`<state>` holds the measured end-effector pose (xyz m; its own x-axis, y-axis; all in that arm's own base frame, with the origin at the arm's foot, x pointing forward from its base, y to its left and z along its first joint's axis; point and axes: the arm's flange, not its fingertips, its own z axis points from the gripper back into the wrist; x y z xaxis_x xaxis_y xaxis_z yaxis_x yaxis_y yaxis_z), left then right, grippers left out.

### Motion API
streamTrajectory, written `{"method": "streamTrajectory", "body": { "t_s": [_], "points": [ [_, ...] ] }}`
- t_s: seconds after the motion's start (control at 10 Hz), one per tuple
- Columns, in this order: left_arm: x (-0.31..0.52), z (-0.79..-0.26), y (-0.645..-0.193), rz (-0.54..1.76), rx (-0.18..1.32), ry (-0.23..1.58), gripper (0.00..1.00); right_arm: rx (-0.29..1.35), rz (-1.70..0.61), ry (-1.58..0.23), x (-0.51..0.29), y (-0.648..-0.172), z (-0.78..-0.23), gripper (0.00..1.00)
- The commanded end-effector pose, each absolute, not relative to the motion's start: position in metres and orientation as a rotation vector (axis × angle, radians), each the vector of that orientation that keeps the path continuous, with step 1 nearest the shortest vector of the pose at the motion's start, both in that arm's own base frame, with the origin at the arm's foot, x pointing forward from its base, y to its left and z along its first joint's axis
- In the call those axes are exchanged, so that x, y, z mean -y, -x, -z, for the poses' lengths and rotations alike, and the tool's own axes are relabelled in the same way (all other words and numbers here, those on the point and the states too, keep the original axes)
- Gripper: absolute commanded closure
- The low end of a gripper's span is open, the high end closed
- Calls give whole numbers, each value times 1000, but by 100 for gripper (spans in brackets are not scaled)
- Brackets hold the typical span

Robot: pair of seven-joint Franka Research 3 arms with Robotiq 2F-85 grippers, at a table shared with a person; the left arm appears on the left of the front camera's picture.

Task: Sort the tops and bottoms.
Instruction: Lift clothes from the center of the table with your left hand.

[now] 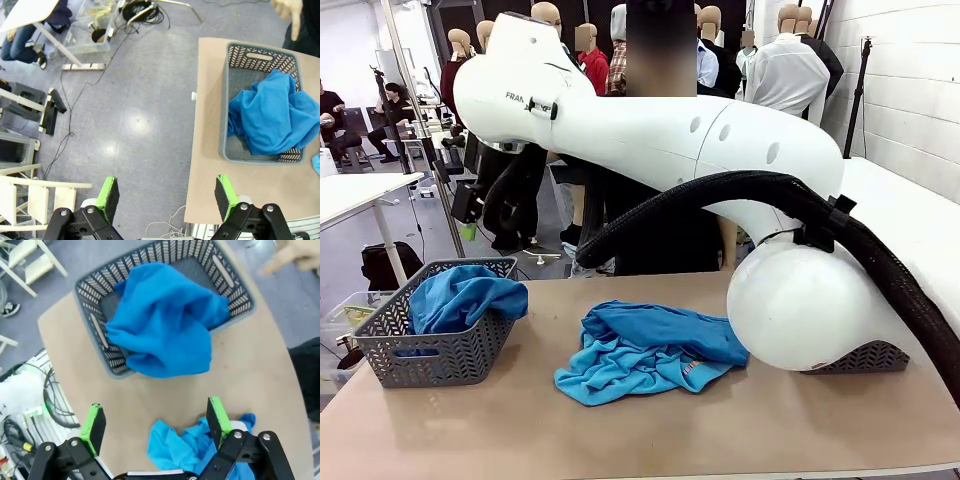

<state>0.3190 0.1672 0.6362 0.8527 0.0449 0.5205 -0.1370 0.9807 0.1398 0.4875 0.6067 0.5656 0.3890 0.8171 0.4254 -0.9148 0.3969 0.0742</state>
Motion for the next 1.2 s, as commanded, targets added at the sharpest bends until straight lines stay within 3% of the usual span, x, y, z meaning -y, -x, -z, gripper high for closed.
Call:
{"method": "streamTrajectory", "body": {
  "t_s": [0.0,0.5,1.0,1.1],
  "points": [
    [-169,-637,-319,-100,550,-169,0,315,-1114,-313,-607,-491,-552,0],
    [-169,-637,-319,-100,550,-169,0,323,-1121,-313,-608,-493,-549,0],
    [-169,-637,-319,-100,550,-169,0,422,-743,85,-437,-465,-589,0],
    [-169,-637,-319,-100,550,-169,0,351,-600,180,-389,-454,-581,0]
  ]
}}
